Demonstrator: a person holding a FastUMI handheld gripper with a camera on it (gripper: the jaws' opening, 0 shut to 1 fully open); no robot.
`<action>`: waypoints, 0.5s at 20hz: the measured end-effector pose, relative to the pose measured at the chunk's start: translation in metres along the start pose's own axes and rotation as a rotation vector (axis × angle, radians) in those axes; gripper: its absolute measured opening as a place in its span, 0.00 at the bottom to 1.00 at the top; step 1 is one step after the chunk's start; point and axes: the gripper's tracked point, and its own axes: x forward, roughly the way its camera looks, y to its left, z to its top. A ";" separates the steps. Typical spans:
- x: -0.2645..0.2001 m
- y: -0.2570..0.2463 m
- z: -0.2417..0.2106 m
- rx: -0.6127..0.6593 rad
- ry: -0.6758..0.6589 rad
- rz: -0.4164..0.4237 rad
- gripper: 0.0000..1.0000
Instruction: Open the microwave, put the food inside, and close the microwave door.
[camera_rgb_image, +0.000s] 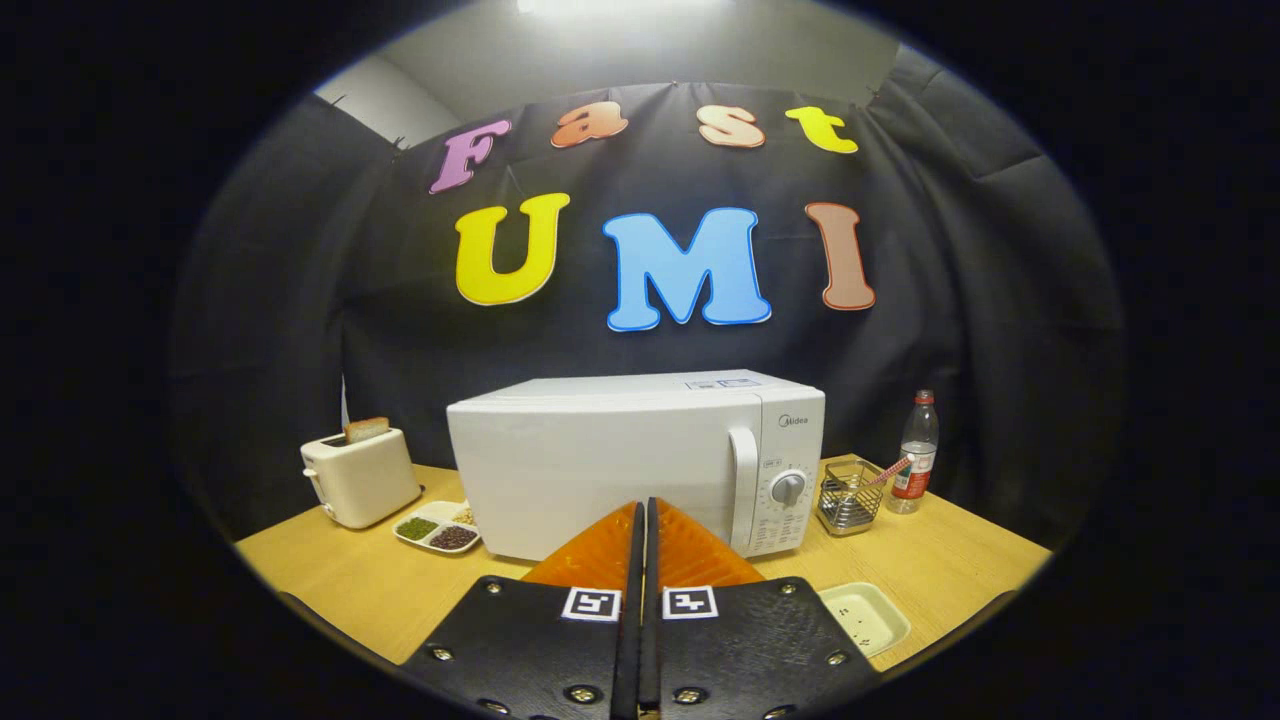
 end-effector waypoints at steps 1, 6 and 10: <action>-0.013 0.004 0.000 0.013 -0.010 0.012 0.02; -0.052 0.026 0.014 0.026 -0.087 0.071 0.07; -0.074 0.022 0.039 -0.068 -0.127 0.044 0.07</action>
